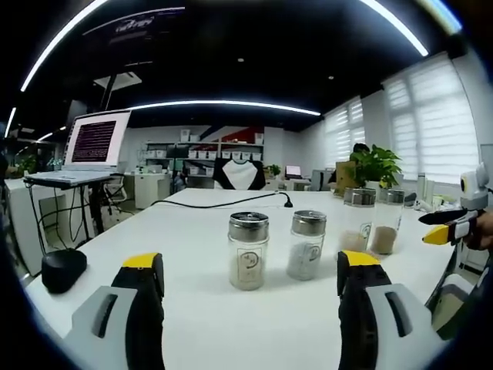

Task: Rotate the seasoning bottle until the label or dispensing opening points toward the visible target arrow and the bottle remains upright within the marked orientation range

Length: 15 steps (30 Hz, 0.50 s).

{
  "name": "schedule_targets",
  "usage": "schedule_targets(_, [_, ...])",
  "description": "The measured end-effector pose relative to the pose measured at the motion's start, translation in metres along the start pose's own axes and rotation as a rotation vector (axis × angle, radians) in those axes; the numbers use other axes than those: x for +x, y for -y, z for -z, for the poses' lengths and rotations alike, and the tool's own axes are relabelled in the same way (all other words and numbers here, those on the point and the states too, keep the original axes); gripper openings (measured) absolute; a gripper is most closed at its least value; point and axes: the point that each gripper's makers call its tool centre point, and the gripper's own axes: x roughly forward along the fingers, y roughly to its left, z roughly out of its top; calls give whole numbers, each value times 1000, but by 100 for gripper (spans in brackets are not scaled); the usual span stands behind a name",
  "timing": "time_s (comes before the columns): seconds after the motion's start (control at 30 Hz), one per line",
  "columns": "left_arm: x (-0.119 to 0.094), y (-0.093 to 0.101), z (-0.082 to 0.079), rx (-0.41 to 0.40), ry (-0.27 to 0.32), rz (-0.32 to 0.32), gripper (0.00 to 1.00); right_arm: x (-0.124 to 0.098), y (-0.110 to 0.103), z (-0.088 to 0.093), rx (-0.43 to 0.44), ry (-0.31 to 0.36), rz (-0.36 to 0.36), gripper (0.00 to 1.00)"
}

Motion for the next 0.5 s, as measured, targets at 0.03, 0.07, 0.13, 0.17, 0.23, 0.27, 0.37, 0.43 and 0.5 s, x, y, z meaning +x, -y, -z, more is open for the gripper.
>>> schedule_targets(0.03, [1,0,0,1,0,1,98,0,0,0,-2,2,-1,99])
schedule_targets(0.07, [1,0,1,1,-1,1,98,1,0,0,-1,3,0,99])
schedule_targets(0.13, [1,-1,0,-3,2,2,98,2,-1,1,1,2,-2,99])
schedule_targets(0.17, [1,0,0,-3,3,4,98,3,-1,2,6,-2,-3,99])
schedule_targets(0.23, [2,-1,0,1,3,2,98,5,-2,2,5,-5,-6,99])
schedule_targets(0.27, [2,-1,0,2,6,1,98,5,-3,2,6,-4,-8,99])
schedule_targets(0.37, [2,-1,-1,4,12,4,98,7,-5,3,6,-4,-18,99])
schedule_targets(0.43, [2,-1,-1,3,12,2,98,7,-6,3,5,-5,-20,99])
schedule_targets(0.5, [2,0,-2,8,16,6,98,6,-6,3,8,-3,-19,99])
